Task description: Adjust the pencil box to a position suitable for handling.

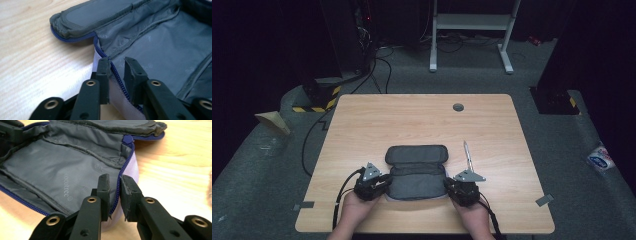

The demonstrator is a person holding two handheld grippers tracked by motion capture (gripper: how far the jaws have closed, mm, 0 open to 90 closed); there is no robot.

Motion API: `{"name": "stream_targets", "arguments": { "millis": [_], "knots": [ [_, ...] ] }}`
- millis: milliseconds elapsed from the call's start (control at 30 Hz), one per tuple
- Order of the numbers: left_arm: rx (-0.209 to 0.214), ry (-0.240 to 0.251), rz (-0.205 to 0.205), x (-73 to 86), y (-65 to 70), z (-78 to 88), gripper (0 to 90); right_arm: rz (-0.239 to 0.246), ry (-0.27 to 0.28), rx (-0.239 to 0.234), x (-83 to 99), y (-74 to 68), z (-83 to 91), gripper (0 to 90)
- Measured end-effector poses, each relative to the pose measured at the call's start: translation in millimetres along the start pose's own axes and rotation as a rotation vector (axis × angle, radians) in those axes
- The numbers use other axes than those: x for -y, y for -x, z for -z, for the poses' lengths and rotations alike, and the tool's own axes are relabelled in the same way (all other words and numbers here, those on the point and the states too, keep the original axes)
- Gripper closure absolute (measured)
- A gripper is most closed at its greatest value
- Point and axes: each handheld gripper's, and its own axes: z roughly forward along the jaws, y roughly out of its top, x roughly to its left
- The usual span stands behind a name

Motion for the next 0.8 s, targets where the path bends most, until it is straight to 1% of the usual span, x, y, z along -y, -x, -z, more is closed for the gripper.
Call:
{"name": "stream_targets", "arguments": {
  "millis": [100, 133, 167, 200, 300, 367, 400, 433, 533, 600, 667, 767, 800],
  "knots": [
    [-0.022, 0.028, -0.021, -3.9, -2.0, -9.2, 77.0, -0.001, 0.006, 0.018, -3.2, 6.0, -2.7, 77.7],
    [-0.021, 0.033, -0.02, -4.8, -2.1, -11.6, 77.0, -0.004, 0.008, 0.025, -4.2, 8.2, -3.8, 77.6],
    [-0.031, 0.046, -0.023, -6.6, -2.1, -15.9, 77.0, -0.007, 0.009, 0.03, -5.0, 9.9, -4.6, 77.4],
    [-0.035, 0.056, -0.023, -8.0, -2.0, -19.0, 77.0, -0.009, 0.012, 0.037, -6.5, 13.0, -5.5, 77.2],
    [-0.026, 0.081, -0.011, -10.2, -2.5, -26.5, 76.2, -0.019, 0.026, 0.059, -8.3, 22.2, -7.1, 77.2],
    [-0.038, 0.092, -0.012, -11.5, -3.5, -30.1, 74.8, -0.027, 0.025, 0.069, -8.7, 27.0, -8.2, 77.2],
    [-0.038, 0.094, -0.008, -11.9, -4.6, -30.9, 74.8, -0.021, 0.031, 0.069, -8.8, 28.9, -8.9, 77.2],
    [-0.042, 0.094, -0.009, -11.9, -5.6, -31.4, 74.7, -0.029, 0.031, 0.068, -9.0, 29.3, -9.1, 77.1],
    [-0.045, 0.095, 0.006, -11.7, -7.1, -31.2, 74.4, -0.027, 0.039, 0.059, -9.1, 29.4, -9.9, 75.8],
    [-0.047, 0.095, 0.004, -12.0, -7.6, -30.1, 73.6, -0.032, 0.039, 0.053, -8.8, 27.8, -9.7, 75.1],
    [-0.053, 0.096, 0.005, -11.7, -8.6, -29.5, 72.7, -0.031, 0.041, 0.045, -8.4, 26.0, -9.8, 74.3],
    [-0.055, 0.102, 0.019, -10.9, -10.2, -28.9, 72.0, -0.016, 0.048, 0.04, -8.4, 25.1, -9.7, 73.3],
    [-0.056, 0.104, 0.019, -10.9, -10.1, -28.9, 72.0, -0.028, 0.05, 0.039, -8.5, 24.7, -9.4, 73.1]
  ]
}}
